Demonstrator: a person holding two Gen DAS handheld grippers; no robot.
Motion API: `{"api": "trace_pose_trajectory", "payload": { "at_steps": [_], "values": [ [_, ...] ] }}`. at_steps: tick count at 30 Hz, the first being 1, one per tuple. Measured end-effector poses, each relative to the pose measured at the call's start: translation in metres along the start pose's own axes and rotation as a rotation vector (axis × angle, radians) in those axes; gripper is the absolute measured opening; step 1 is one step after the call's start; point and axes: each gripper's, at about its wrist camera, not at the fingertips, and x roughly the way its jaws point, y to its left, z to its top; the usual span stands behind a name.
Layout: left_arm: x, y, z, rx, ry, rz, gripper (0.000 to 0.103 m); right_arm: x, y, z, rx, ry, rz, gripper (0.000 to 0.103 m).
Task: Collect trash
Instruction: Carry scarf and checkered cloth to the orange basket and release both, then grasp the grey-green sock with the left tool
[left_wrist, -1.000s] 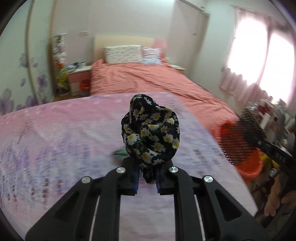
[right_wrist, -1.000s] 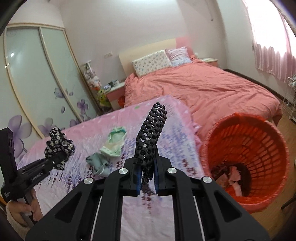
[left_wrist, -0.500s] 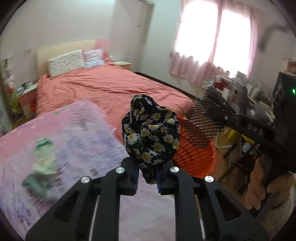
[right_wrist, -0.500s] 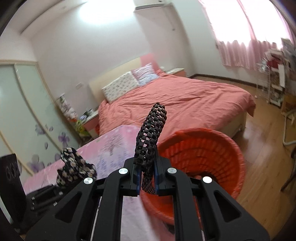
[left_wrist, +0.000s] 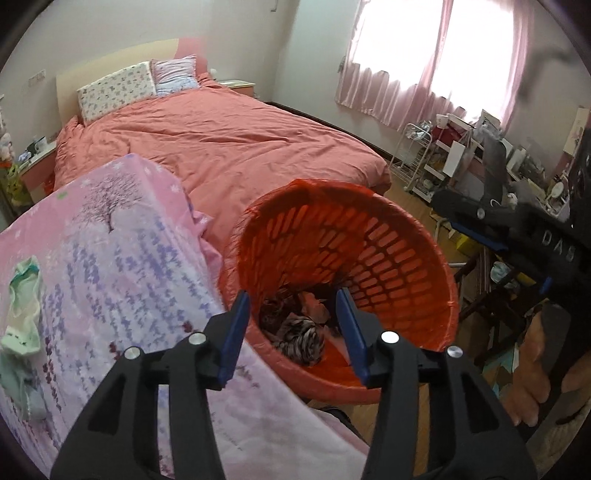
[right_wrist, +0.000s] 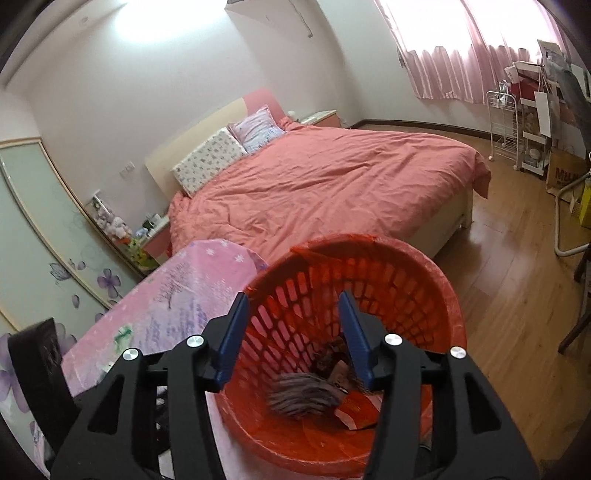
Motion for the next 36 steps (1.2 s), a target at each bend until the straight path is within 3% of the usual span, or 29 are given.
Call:
{"api": "trace_pose_trajectory", "payload": {
  "at_steps": [8,13,17,19,22,26,27,30,36],
  "values": [
    [-0.053,0.053,-0.03,-0.027,-0.078,0.202,0.079,-0.004,0.023,-0.019,-0.105,-0.005,-0.036,0.062],
    [-0.09,0.117,-0.055,-0.128,-0.107,0.354,0.082,0.002,0.042,-0.035,-0.15,0.029,-0.02,0.063],
    [-0.102,0.172,-0.075,-0.252,-0.071,0.445,0.082,0.006,0.06,-0.052,-0.18,0.068,0.004,0.063],
    [-0.104,0.196,-0.086,-0.335,-0.055,0.445,0.078,0.011,0.068,-0.059,-0.193,0.095,0.017,0.063],
    [-0.101,0.211,-0.096,-0.406,-0.039,0.401,0.063,0.013,0.08,-0.07,-0.211,0.122,0.028,0.063],
    [-0.092,0.21,-0.098,-0.402,-0.031,0.369,0.045,0.015,0.092,-0.079,-0.226,0.145,0.039,0.063],
    [-0.092,0.209,-0.098,-0.4,-0.034,0.375,0.034,0.015,0.094,-0.081,-0.228,0.148,0.043,0.063],
    [-0.094,0.213,-0.098,-0.419,-0.041,0.365,0.017,0.015,0.105,-0.087,-0.243,0.155,0.055,0.063],
    [-0.124,0.239,-0.116,-0.418,-0.038,0.468,0.014,0.018,0.126,-0.096,-0.276,0.17,0.083,0.063]
  ]
}}
